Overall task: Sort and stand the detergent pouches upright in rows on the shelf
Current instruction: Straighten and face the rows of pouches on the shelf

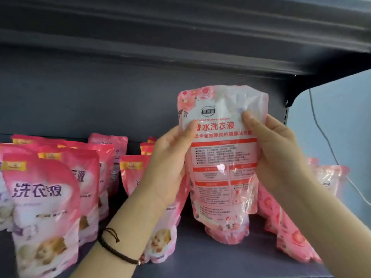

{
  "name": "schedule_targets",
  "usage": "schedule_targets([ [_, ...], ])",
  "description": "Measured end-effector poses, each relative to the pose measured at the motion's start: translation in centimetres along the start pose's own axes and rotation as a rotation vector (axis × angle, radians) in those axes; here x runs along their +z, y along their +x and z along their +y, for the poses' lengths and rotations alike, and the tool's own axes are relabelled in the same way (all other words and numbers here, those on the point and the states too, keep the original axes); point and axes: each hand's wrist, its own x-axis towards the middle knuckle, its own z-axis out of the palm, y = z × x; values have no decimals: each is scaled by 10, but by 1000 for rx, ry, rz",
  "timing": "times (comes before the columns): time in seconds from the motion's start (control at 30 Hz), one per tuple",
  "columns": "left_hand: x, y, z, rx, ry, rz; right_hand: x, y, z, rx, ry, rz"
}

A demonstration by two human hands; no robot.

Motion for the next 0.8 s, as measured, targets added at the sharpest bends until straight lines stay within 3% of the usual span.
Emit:
schedule_targets([
  [0.3, 49, -21, -74, -56, -24, 240, -80, -14, 44, 108, -38, 9],
  [0.57, 56, -30, -94, 21, 18, 377, -89, -78, 106, -287, -643, 152],
  [0.67, 56, -35, -101, -30, -34, 383, -79, -83, 118, -206, -588, 43],
  [0.8, 63, -46, -112, -84, 19, 190, -85, -77, 117, 33, -346, -39],
])
